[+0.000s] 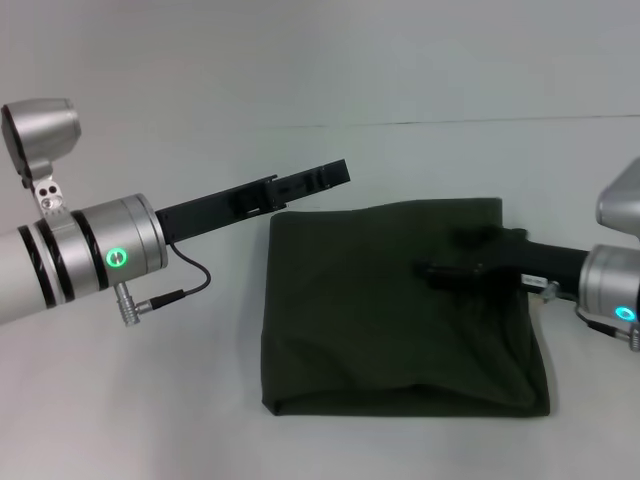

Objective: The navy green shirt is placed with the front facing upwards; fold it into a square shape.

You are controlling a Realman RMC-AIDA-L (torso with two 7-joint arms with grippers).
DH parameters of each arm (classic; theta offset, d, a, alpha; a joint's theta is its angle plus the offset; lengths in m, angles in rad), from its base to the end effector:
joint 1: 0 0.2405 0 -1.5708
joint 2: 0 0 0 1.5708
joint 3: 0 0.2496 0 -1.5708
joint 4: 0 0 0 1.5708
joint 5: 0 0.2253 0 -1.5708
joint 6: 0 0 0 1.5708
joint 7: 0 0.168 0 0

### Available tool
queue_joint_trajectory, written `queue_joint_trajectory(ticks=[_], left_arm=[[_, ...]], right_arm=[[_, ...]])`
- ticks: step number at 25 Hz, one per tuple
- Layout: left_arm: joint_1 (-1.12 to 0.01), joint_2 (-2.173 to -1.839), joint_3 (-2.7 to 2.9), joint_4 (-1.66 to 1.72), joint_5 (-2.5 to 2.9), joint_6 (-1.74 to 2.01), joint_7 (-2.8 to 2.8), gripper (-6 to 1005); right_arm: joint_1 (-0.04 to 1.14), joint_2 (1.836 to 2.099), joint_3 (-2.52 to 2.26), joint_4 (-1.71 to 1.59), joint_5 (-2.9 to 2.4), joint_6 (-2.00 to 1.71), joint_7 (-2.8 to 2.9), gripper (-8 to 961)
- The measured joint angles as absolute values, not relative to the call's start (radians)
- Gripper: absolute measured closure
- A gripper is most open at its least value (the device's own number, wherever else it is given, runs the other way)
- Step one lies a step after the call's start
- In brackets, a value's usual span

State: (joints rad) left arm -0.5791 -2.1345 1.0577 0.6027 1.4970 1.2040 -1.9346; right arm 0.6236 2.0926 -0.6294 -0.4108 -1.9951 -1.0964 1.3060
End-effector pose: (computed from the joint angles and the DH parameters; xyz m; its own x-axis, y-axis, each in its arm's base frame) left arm -0.1913 0.3952 -0.0591 0.2913 0.6817 0.6712 0.8166 -0.5426 0.1967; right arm 0.2900 0.3908 -0.0587 0.7543 -0.4462 -0.4816 -0.6326 -0.6901 -0.3514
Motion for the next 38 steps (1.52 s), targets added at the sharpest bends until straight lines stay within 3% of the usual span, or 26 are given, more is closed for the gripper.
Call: queue_joint_trajectory(ticks=[9,23,38], left_arm=[[-0.584,-2.137,1.062,0.600,1.498,1.203,-1.933,75],[-0.578,-2.136,1.056,0.597,1.499,1.198,-1.912,76],[-0.587,-2.137,1.063,0.599,1.499,1.194,-1.911,77]], right_arm=[[0.600,2.090,-0.620,-0.418,-1.981,-0.961,1.334,30],[0.422,2.087,-0.633,-0.626,-1.913,-1.467,1.323,31],[0.332,2.088,-0.611,-0.525,-2.004,-1.408,1.323,30]])
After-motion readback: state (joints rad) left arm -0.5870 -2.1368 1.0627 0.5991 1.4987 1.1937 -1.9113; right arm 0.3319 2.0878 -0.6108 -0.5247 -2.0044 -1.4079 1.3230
